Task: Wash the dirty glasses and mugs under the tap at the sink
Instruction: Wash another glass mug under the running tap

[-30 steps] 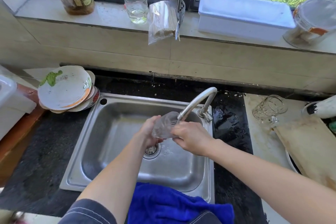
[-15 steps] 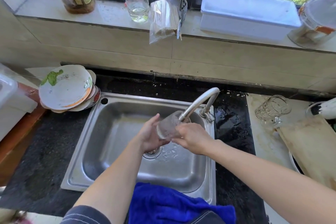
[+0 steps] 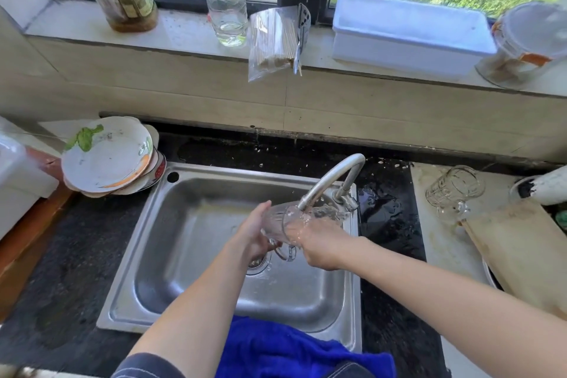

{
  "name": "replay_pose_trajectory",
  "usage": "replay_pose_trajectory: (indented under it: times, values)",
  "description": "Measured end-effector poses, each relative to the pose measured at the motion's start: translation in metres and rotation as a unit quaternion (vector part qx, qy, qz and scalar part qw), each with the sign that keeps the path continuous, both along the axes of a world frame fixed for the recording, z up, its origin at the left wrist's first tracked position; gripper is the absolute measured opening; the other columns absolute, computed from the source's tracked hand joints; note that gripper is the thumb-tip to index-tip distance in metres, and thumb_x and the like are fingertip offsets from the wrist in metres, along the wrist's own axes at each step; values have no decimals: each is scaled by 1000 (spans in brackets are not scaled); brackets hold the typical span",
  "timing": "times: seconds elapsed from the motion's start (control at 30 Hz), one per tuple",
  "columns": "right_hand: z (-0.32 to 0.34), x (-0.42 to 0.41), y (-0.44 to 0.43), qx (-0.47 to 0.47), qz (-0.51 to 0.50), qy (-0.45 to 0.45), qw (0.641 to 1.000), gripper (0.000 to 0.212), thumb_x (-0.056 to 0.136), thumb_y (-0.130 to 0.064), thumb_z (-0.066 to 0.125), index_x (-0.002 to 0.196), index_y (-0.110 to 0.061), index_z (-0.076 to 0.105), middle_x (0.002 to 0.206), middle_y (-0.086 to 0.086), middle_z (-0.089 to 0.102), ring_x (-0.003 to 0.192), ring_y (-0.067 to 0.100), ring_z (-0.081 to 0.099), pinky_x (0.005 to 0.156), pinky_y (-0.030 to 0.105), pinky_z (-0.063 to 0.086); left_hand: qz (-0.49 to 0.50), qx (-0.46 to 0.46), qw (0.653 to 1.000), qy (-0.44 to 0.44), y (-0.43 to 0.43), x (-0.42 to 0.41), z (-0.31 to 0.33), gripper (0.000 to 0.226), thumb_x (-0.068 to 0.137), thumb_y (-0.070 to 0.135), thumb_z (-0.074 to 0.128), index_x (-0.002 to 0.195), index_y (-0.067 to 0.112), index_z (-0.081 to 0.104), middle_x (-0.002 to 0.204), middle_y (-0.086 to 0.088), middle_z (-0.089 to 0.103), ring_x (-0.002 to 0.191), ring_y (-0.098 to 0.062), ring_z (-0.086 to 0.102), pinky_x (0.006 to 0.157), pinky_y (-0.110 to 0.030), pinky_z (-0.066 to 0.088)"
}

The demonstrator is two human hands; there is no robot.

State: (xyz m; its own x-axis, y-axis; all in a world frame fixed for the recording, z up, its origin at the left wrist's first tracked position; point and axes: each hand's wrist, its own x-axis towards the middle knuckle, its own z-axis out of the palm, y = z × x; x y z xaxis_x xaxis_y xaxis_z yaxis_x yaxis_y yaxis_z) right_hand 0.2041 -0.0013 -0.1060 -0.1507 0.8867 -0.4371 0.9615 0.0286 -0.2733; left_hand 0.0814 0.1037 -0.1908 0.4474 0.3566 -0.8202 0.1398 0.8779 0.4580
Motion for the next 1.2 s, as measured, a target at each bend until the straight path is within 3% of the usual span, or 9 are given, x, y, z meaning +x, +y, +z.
replay_pose_trajectory:
  times: [0.1, 0.23, 0.37, 0.5, 0.77, 0.9, 0.97, 1.03, 1.2]
  values:
    - [-1, 11, -8, -11, 41, 16, 999, 68, 85, 4, 43, 143, -32, 39, 150, -4, 42, 131, 23, 44, 99, 39, 43, -23, 22, 999, 33, 9, -8, -6, 38, 89, 48, 52, 99, 15, 67, 81, -8, 72, 77, -24, 66, 83, -37, 49]
    - [-3, -10, 4, 10, 14, -30, 999, 50, 81, 3, 53, 128, -13, 46, 127, 10, 54, 114, 31, 57, 83, 41, 51, -72, 40, 995, 55, 2, 2, 5, 33, 88, 46, 50, 83, 17, 66, 81, -7, 63, 65, -20, 58, 66, -30, 42]
    - [-5, 5, -9, 39, 76, 18, 996, 75, 76, 8, 61, 141, -24, 38, 142, 3, 47, 127, 25, 46, 89, 41, 48, -74, 28, 995, 61, 12, -5, 8, 32, 90, 42, 48, 91, 16, 66, 84, -8, 63, 67, -23, 58, 63, -28, 42]
    - [-4, -6, 7, 86, 47, -49, 994, 45, 83, 3, 54, 127, -9, 51, 130, 11, 52, 118, 29, 52, 87, 41, 47, -114, -19, 990, 76, 6, 2, 16, 24, 84, 39, 50, 82, 17, 60, 69, -2, 57, 56, -17, 50, 52, -22, 37]
    - [-4, 21, -12, 82, -93, 127, 984, 32, 96, -21, 46, 122, -23, 65, 130, -6, 59, 125, 12, 46, 99, 36, 42, -46, -89, 989, 105, 0, -27, 2, 28, 83, 38, 53, 73, 12, 61, 54, -5, 59, 37, -19, 51, 43, -20, 43]
    - [-17, 3, -10, 107, -324, 257, 904, 26, 92, -28, 58, 117, -22, 61, 111, -9, 56, 103, 10, 53, 87, 30, 45, -77, -102, 990, 58, -12, -14, 4, 20, 79, 37, 54, 81, 17, 61, 71, -3, 60, 44, -17, 52, 45, -20, 42]
    - [-19, 1, -2, 54, -377, 271, 884, 9, 89, -16, 61, 85, -23, 66, 83, -12, 63, 79, 10, 58, 73, 28, 44, -126, -76, 988, 56, -16, -7, 8, 20, 80, 37, 53, 77, 19, 60, 70, 0, 60, 43, -15, 52, 43, -19, 41]
    - [-19, 4, 6, 10, -420, 281, 863, 33, 87, -11, 62, 57, -22, 56, 53, -15, 56, 56, 9, 51, 58, 24, 41, -140, -59, 986, 73, -18, -3, 11, 22, 83, 37, 52, 74, 19, 60, 63, 0, 60, 47, -15, 54, 45, -19, 42]
    - [-19, 5, -2, 73, -368, 199, 905, 29, 94, -13, 52, 76, -23, 71, 68, -12, 65, 70, 15, 58, 62, 28, 45, -72, 20, 996, 58, -14, -3, 6, 36, 96, 45, 45, 100, 13, 61, 83, -12, 64, 65, -24, 60, 57, -28, 48]
